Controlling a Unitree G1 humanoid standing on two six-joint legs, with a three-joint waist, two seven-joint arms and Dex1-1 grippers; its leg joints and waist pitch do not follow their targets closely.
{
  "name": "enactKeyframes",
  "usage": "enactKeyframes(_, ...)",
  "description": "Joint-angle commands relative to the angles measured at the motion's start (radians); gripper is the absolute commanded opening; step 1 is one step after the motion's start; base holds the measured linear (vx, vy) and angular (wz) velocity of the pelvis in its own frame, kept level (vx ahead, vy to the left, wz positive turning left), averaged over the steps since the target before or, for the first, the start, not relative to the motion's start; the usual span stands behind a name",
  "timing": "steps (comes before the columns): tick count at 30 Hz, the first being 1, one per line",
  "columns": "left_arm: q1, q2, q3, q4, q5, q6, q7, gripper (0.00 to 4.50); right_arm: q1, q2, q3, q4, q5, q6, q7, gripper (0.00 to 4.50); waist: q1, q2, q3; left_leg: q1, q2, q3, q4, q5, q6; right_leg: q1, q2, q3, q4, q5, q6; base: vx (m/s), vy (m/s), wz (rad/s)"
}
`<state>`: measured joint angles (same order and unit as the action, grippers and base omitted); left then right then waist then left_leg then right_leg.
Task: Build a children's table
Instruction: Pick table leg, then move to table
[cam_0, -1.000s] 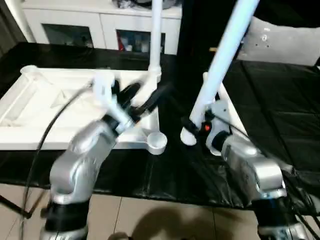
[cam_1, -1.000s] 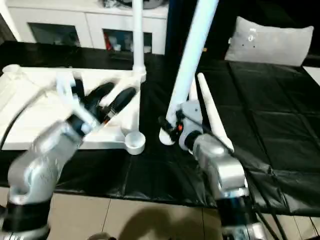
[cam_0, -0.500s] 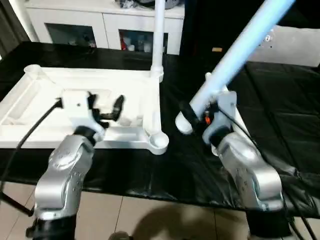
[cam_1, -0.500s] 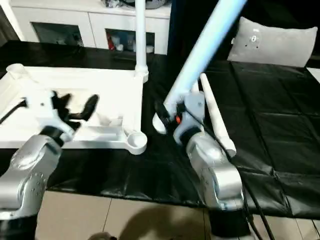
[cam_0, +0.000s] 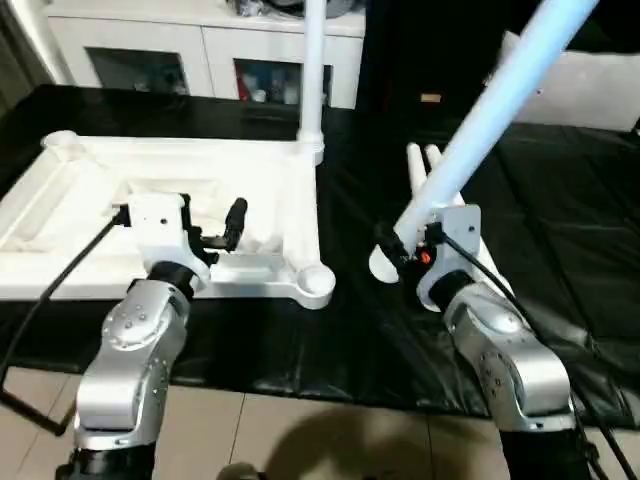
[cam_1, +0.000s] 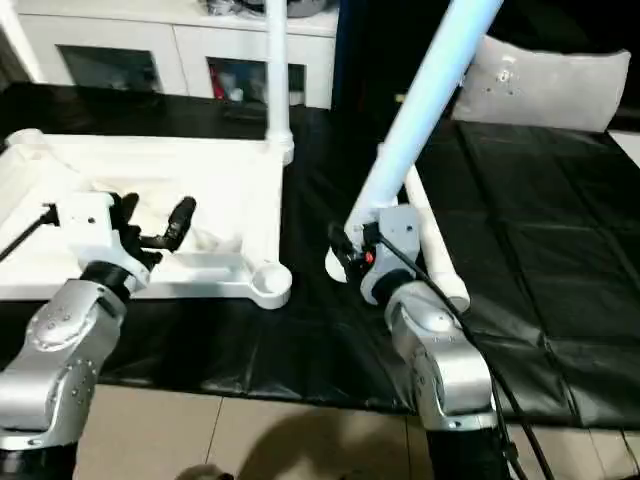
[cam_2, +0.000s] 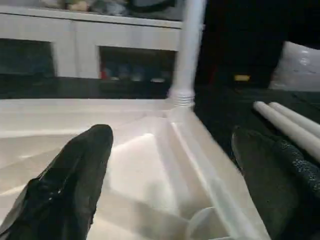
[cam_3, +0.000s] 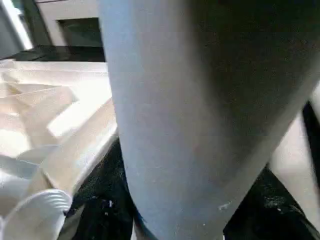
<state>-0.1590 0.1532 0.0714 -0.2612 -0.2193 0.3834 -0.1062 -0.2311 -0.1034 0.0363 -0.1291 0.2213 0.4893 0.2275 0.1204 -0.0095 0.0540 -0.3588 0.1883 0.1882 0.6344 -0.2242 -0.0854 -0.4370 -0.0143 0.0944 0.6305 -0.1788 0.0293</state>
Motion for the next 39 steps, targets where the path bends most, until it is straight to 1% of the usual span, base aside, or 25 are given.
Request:
enactKeyframes(1, 0.0, 0.003, -0.01, 0.002, 0.013, -0.009, -0.006, 4.17, -0.013, -0.002, -0.001, 0.01, -0.011, -0.016, 0.007, 1.89, 0.034, -0.021, -0.072, -0.09, -0.019, -0.085, 0.048, -0.109, 0.105, 0.14, -0.232, 0.143, -0.138, -0.405, -0.125, -0.006, 0.168, -0.35)
enactKeyframes(3, -0.001, 0.003, -0.015, 0.007, 0.013, -0.011, -0.004, 4.17, -0.015, -0.002, 0.005, 0.011, -0.014, -0.02, 0.01, 1.89, 0.022, 0.003, -0.068, -0.091, -0.008, -0.133, 0.054, -0.051, 0.148, 0.097, -0.23, 0.119, -0.153, -0.398, -0.198, -0.015, 0.2, -0.23)
enactKeyframes(5, -0.001, 0.002, -0.018, 0.012, 0.016, -0.012, -0.005, 4.17, -0.012, -0.003, 0.004, 0.007, -0.013, -0.02, 0.009, 1.89, -0.011, 0.044, -0.066, -0.039, -0.015, -0.119, -0.046, -0.087, 0.243, 0.039, -0.096, 0.019, -0.107, -0.378, -0.204, -0.016, 0.263, 0.01)
enactKeyframes(6, -0.001, 0.002, -0.018, 0.012, 0.016, -0.012, -0.005, 4.17, -0.012, -0.003, 0.004, 0.007, -0.013, -0.02, 0.009, 1.89, -0.067, 0.057, -0.074, 0.027, -0.021, -0.131, -0.086, -0.07, 0.377, -0.015, -0.003, -0.095, -0.006, -0.271, -0.163, -0.024, 0.281, 0.09)
enactKeyframes(7, -0.002, 0.0, -0.019, 0.014, 0.017, -0.011, -0.007, 4.17, -0.009, 0.0, -0.001, 0.006, -0.008, -0.018, 0.005, 1.89, -0.075, 0.065, -0.072, 0.025, -0.009, -0.129, -0.116, -0.016, 0.457, -0.03, 0.0, -0.166, 0.109, -0.208, -0.097, -0.038, 0.268, 0.08)
enactKeyframes(9, -0.004, 0.0, -0.024, 0.015, 0.019, -0.009, -0.011, 4.17, -0.003, 0.006, -0.008, 0.005, 0.001, -0.011, -0.001, 1.89, -0.067, 0.058, -0.058, 0.024, 0.012, -0.127, -0.113, 0.074, 0.538, -0.041, -0.03, -0.201, 0.141, -0.174, -0.02, -0.046, 0.24, 0.06)
enactKeyframes(10, -0.005, -0.001, -0.026, 0.016, 0.021, -0.008, -0.011, 4.17, -0.002, 0.005, -0.01, 0.007, 0.002, -0.012, -0.001, 1.89, -0.07, 0.025, -0.059, 0.029, 0.02, -0.129, -0.118, 0.047, 0.531, -0.021, -0.059, -0.185, 0.112, -0.151, 0.005, -0.076, 0.17, -0.06)
enactKeyframes(11, -0.004, -0.003, -0.027, 0.016, 0.023, -0.006, -0.008, 4.17, -0.001, 0.004, -0.008, 0.007, 0.002, -0.012, 0.0, 1.89, -0.058, -0.005, -0.066, 0.011, -0.001, -0.106, -0.112, -0.085, 0.39, 0.018, -0.134, -0.128, 0.032, -0.141, 0.006, -0.076, 0.17, -0.06)
enactKeyframes(12, -0.004, -0.003, -0.027, 0.016, 0.023, -0.006, -0.008, 4.17, -0.001, 0.004, -0.008, 0.007, 0.002, -0.012, 0.0, 1.89, -0.042, -0.064, -0.085, -0.069, -0.045, -0.084, -0.013, -0.179, 0.276, 0.104, -0.27, -0.027, -0.035, -0.161, 0.093, -0.107, 0.166, -0.08)
enactKeyframes(13, 0.002, -0.001, -0.033, 0.014, 0.032, -0.002, -0.005, 4.17, -0.001, -0.001, -0.004, 0.004, 0.001, -0.011, 0.006, 1.89, -0.004, -0.016, -0.084, -0.11, -0.052, -0.174, 0.188, -0.167, 0.079, 0.089, -0.416, 0.067, -0.115, -0.307, 0.021, -0.093, 0.178, -0.21)
enactKeyframes(14, 0.002, -0.001, -0.033, 0.014, 0.032, -0.002, -0.005, 4.17, -0.001, -0.001, -0.004, 0.004, 0.001, -0.011, 0.006, 1.89, -0.029, -0.01, -0.064, -0.126, -0.056, -0.197, 0.211, -0.166, 0.01, 0.097, -0.398, 0.027, -0.115, -0.361, -0.022, -0.093, 0.178, -0.21)
enactKeyframes(16, 0.024, 0.006, -0.049, 0.01, 0.046, 0.0, -0.003, 4.17, 0.002, -0.007, -0.002, 0.003, -0.004, -0.008, 0.014, 1.89, -0.034, -0.01, -0.031, -0.061, -0.034, -0.174, 0.106, -0.138, -0.077, 0.08, -0.256, -0.117, -0.126, -0.503, -0.193, -0.076, 0.225, -0.21)
enactKeyframes(17, 0.038, 0.007, -0.053, 0.006, 0.047, -0.005, -0.006, 4.17, 0.006, -0.01, -0.004, 0.004, -0.011, -0.007, 0.018, 1.89, -0.068, 0.043, -0.024, -0.018, 0.021, -0.176, -0.074, -0.344, -0.038, 0.042, -0.062, -0.175, -0.043, -0.42, -0.193, -0.077, 0.257, -0.11)
enactKeyframes(18, 0.04, 0.004, -0.05, 0.005, 0.046, -0.005, -0.006, 4.17, 0.008, -0.013, -0.004, 0.004, -0.013, -0.007, 0.017, 1.89, -0.092, 0.055, -0.05, 0.006, 0.057, -0.197, -0.095, -0.453, -0.059, 0.052, -0.066, -0.168, -0.002, -0.295, -0.166, -0.11, 0.252, 0.08)
enactKeyframes(20, 0.041, 0.003, -0.053, 0.004, 0.059, -0.004, -0.002, 4.17, 0.015, -0.021, -0.004, -0.002, -0.006, -0.004, 0.018, 1.89, -0.096, 0.074, -0.046, 0.007, 0.04, -0.209, -0.126, -0.576, -0.15, 0.067, -0.07, -0.165, 0.007, 0.012, -0.124, -0.122, 0.213, 0.11)
enactKeyframes(24, 0.04, -0.004, -0.065, 0.009, 0.078, -0.007, 0.01, 4.17, 0.019, -0.032, -0.005, -0.005, -0.003, 0.0, 0.019, 1.89, -0.096, 0.06, -0.031, 0.019, 0.046, -0.196, -0.137, -0.701, -0.202, 0.071, -0.085, -0.153, -0.048, -0.152, -0.068, -0.063, 0.121, 0.16)
enactKeyframes(28, 0.051, -0.018, -0.074, 0.008, 0.075, -0.007, 0.017, 4.17, 0.015, -0.041, -0.006, -0.009, -0.005, 0.008, 0.022, 1.89, -0.091, 0.061, -0.038, 0.021, 0.14, -0.22, -0.225, -0.633, -0.058, 0.06, -0.063, -0.165, 0.064, -0.137, -0.076, -0.017, -0.067, 0.09)
enactKeyframes(30, 0.052, -0.02, -0.076, 0.009, 0.076, -0.008, 0.019, 4.17, 0.014, -0.044, -0.007, -0.009, -0.009, 0.008, 0.026, 1.89, -0.091, 0.043, -0.052, 0.041, 0.126, -0.21, -0.219, -0.61, 0.042, 0.063, -0.074, -0.141, 0.046, -0.146, -0.117, -0.026, -0.214, 0.16)
enactKeyframes(31, 0.052, -0.021, -0.076, 0.01, 0.078, -0.009, 0.019, 4.17, 0.014, -0.046, -0.006, -0.009, -0.01, 0.009, 0.027, 1.89, -0.092, 0.013, -0.061, 0.044, 0.094, -0.206, -0.2, -0.494, 0.13, 0.075, -0.088, -0.116, 0.001, -0.16, -0.192, -0.011, -0.311, 0.02)
enactKeyframes(32, 0.052, -0.021, -0.077, 0.009, 0.079, -0.009, 0.02, 4.17, 0.014, -0.048, -0.005, -0.009, -0.012, 0.009, 0.028, 1.89, -0.088, -0.009, -0.059, 0.002, -0.005, -0.141, -0.129, -0.404, 0.166, 0.087, -0.11, -0.111, -0.1, -0.217, -0.398, -0.011, -0.311, 0.02)
enactKeyframes(33, 0.052, -0.022, -0.076, 0.008, 0.081, -0.01, 0.019, 4.17, 0.014, -0.049, -0.002, -0.011, -0.013, 0.01, 0.027, 1.89, -0.088, -0.009, -0.059, 0.002, -0.005, -0.141, -0.129, -0.404, 0.166, 0.087, -0.11, -0.111, -0.1, -0.217, -0.398, 0.003, -0.297, -0.01)
enactKeyframes(34, 0.053, -0.027, -0.071, 0.008, 0.082, -0.005, 0.022, 4.17, 0.016, -0.051, 0.0, -0.013, -0.011, 0.012, 0.028, 1.89, -0.033, -0.045, -0.069, -0.045, -0.107, -0.036, 0.156, -0.188, 0.201, 0.124, -0.152, -0.086, -0.173, -0.406, -0.493, 0.013, -0.277, -0.05)
enactKeyframes(36, 0.053, -0.032, -0.065, 0.008, 0.081, 0.001, 0.026, 4.17, 0.018, -0.052, 0.003, -0.018, -0.01, 0.015, 0.028, 1.89, -0.035, -0.053, -0.058, -0.086, -0.109, -0.043, 0.152, -0.123, 0.169, 0.143, -0.154, -0.072, -0.144, -0.36, -0.29, 0.01, -0.277, -0.04)
enactKeyframes(38, 0.054, -0.033, -0.062, 0.01, 0.088, 0.002, 0.035, 4.17, 0.022, -0.058, 0.008, -0.021, -0.012, 0.018, 0.034, 1.89, -0.027, -0.035, -0.06, -0.077, -0.101, -0.076, 0.04, -0.01, 0.206, 0.179, -0.157, -0.063, -0.151, -0.145, 0.07, 0.005, -0.239, 0.0)
enactKeyframes(39, 0.055, -0.032, -0.062, 0.009, 0.088, 0.001, 0.035, 4.17, 0.023, -0.059, 0.01, -0.022, -0.012, 0.02, 0.035, 1.89, -0.027, -0.035, -0.06, -0.077, -0.101, -0.076, 0.04, -0.01, 0.206, 0.179, -0.157, -0.063, -0.151, -0.145, 0.07, -0.013, -0.201, 0.0)
